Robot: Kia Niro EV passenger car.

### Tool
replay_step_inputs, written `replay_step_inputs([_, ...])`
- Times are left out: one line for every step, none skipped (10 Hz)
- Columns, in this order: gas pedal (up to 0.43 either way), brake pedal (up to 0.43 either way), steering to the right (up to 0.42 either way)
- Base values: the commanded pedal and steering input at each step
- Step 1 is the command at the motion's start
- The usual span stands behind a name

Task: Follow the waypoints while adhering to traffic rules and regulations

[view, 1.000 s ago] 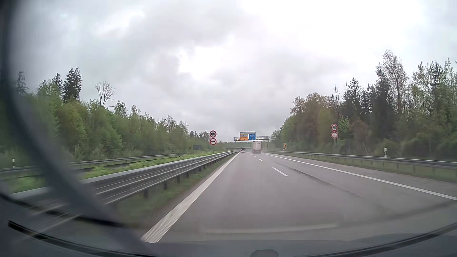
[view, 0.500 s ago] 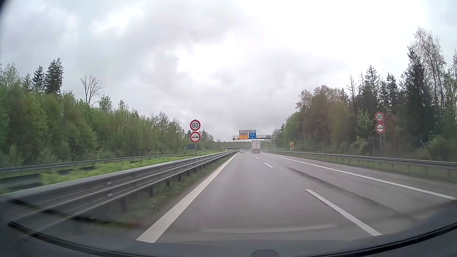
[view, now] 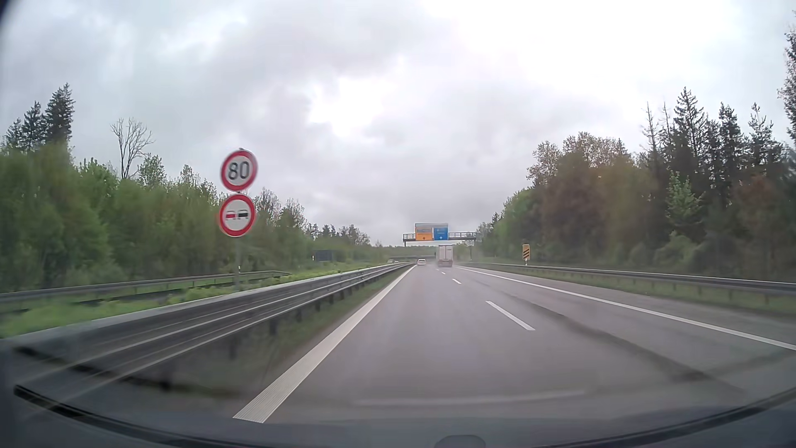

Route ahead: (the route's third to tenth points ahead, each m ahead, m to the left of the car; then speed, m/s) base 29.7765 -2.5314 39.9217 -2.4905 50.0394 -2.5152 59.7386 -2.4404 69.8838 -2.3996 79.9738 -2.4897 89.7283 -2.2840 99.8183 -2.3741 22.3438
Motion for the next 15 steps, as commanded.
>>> replay_step_inputs([0.11, 0.0, 0.0])
replay_step_inputs([0.11, 0.0, 0.0])
replay_step_inputs([0.11, 0.0, 0.0])
replay_step_inputs([0.11, 0.0, 0.0])
replay_step_inputs([0.11, 0.0, 0.0])
replay_step_inputs([0.11, 0.0, -0.001])
replay_step_inputs([0.11, 0.0, 0.0])
replay_step_inputs([0.11, 0.0, -0.001])
replay_step_inputs([0.11, 0.0, -0.001])
replay_step_inputs([0.11, 0.0, -0.001])
replay_step_inputs([0.11, 0.0, 0.0])
replay_step_inputs([0.11, 0.0, -0.001])
replay_step_inputs([0.11, 0.0, 0.0])
replay_step_inputs([0.11, 0.0, -0.001])
replay_step_inputs([0.11, 0.0, -0.001])
